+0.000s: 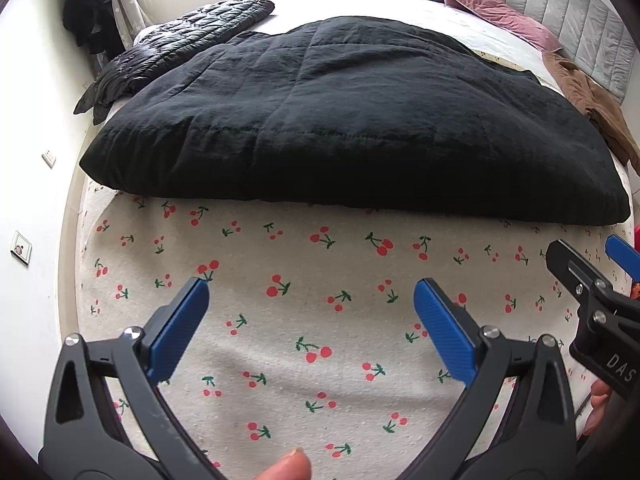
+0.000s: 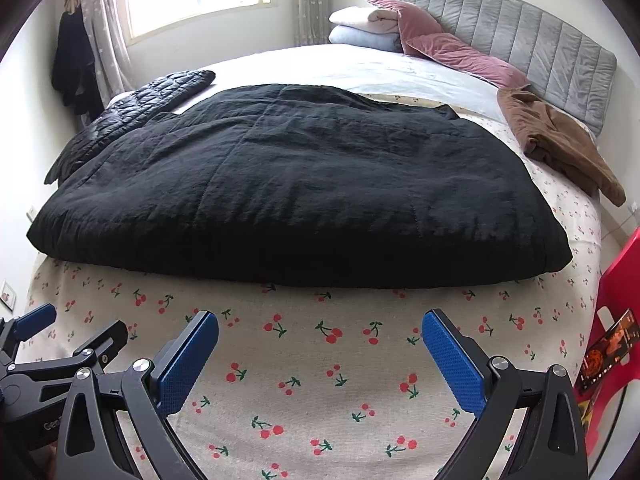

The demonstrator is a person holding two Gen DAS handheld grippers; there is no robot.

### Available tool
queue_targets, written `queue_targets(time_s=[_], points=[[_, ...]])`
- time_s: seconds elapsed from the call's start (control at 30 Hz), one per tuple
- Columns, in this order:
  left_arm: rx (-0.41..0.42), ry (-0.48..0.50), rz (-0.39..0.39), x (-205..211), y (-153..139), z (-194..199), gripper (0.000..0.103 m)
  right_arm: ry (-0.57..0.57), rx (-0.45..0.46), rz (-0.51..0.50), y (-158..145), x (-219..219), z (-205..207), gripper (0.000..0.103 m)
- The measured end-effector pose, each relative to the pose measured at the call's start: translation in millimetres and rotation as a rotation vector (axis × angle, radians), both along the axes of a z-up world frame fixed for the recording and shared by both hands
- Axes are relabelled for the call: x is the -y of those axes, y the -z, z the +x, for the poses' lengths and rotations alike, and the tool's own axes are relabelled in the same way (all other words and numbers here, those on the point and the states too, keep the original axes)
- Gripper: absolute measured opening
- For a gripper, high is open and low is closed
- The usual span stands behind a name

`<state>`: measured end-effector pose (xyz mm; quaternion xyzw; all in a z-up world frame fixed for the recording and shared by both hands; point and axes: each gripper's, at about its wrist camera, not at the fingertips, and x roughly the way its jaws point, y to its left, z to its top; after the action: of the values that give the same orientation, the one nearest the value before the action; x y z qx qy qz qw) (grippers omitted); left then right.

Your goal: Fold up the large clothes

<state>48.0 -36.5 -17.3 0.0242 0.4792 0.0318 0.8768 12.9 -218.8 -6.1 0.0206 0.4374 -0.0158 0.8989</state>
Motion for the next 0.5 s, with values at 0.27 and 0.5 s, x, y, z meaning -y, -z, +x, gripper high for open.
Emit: queue_targets(time_s=[0.27, 0.5], points=[[0.000, 0.001, -0.003, -1.8, -0.1, -0.3, 0.102, 0.005, 0.003, -0.002, 0.0, 2.0, -0.8, 0.103], [0.000, 0.002, -0.004, -1.7, 0.2, -0.1, 0.102, 0.007, 0.006, -0.010, -0.6, 0.9, -1.1, 0.103]])
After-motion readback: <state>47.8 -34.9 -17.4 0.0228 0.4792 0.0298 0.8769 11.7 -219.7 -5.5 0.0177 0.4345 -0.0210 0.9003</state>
